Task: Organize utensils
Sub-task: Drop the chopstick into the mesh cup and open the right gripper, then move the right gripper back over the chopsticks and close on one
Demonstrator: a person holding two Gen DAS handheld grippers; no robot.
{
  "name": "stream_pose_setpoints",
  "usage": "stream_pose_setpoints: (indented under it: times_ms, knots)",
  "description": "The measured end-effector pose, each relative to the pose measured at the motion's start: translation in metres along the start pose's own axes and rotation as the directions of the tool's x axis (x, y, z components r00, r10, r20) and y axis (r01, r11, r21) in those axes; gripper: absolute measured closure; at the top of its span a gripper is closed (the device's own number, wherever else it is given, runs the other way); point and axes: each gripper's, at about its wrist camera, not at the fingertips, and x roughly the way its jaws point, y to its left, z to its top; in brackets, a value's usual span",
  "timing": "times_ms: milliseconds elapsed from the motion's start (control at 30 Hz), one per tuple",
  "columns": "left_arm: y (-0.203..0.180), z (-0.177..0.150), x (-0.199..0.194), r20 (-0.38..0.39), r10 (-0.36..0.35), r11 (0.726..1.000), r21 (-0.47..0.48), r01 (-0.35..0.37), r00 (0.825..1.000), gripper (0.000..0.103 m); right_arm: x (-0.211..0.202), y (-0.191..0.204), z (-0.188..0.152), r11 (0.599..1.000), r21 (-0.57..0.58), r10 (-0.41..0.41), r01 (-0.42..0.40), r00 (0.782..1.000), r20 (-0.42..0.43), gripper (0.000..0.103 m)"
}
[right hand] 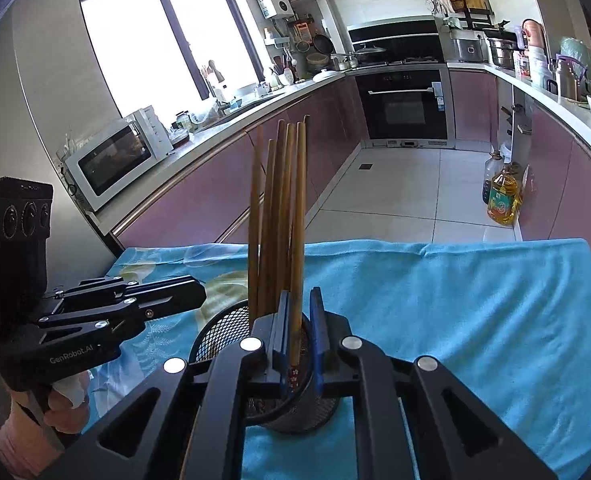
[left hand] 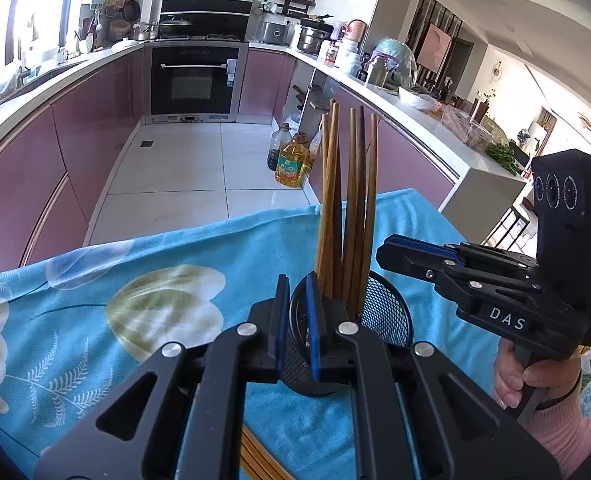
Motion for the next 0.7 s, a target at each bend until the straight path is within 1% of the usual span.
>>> stream_pose_setpoints:
  times_ms: [33,67,133,167,200,233,267,300,400,467,567,633,700]
  knots:
    - [0.001,-0.002,0.0,0.0,0.0,1.0,-0.003,0.0,1.0,0.094,-0.001,0.001,-0.001,1.0,-0.003,0.002,-0.002,1.0,0.004,0.085]
    - [0.001,-0.004,0.0,0.003,0.001,1.0,-0.004,-0.001,1.0,0.092,-0.002,0.002,-0.002,1.0,-0.007,0.003,-0.003,1.0,0.006,0.083]
    - [0.002,-0.01,-0.003,0.019,0.006,1.0,-0.001,-0.006,1.0,0.083,-0.005,0.004,-0.003,1.0,-0.016,0.002,-0.002,1.0,0.013,0.083]
    - [0.002,-0.014,-0.006,0.028,0.013,1.0,0.001,-0.013,1.0,0.081,-0.007,0.005,-0.004,1.0,-0.02,0.003,-0.002,1.0,0.017,0.082]
    - [0.002,-0.017,-0.009,0.04,0.018,1.0,0.002,-0.018,0.999,0.074,-0.008,0.006,-0.005,1.0,-0.022,0.003,-0.003,1.0,0.02,0.081]
    - [0.004,-0.021,-0.013,0.051,0.022,1.0,0.001,-0.022,0.998,0.067,-0.011,0.008,-0.007,1.0,-0.027,0.001,0.0,1.0,0.026,0.078]
    - [0.004,-0.026,-0.018,0.063,0.03,1.0,0.0,-0.03,0.998,0.065,-0.014,0.009,-0.009,0.999,-0.035,0.001,0.0,0.999,0.035,0.073]
    - [0.004,-0.03,-0.022,0.071,0.038,0.999,0.002,-0.038,0.997,0.062,-0.017,0.011,-0.01,0.999,-0.043,0.004,-0.002,0.999,0.045,0.072]
    - [0.007,-0.046,-0.036,0.099,0.099,0.995,0.01,-0.1,0.99,0.052,-0.03,0.02,-0.018,0.997,-0.078,0.019,-0.014,0.997,0.069,0.07]
    - [0.013,-0.058,-0.044,0.109,0.134,0.991,0.003,-0.135,0.985,0.05,-0.038,0.027,-0.025,0.994,-0.099,0.044,-0.036,0.996,0.078,0.066]
    - [0.022,-0.074,-0.055,0.105,0.167,0.986,-0.009,-0.167,0.98,0.048,-0.049,0.039,-0.039,0.987,-0.142,0.087,-0.075,0.993,0.077,0.064]
    - [0.026,-0.087,-0.059,0.098,0.194,0.981,-0.01,-0.194,0.976,0.046,-0.052,0.048,-0.049,0.981,-0.17,0.108,-0.096,0.992,0.063,0.063]
    - [0.03,-0.097,-0.061,0.084,0.21,0.978,-0.015,-0.21,0.974,0.045,-0.049,0.056,-0.061,0.975,-0.186,0.13,-0.122,0.991,0.032,0.061]
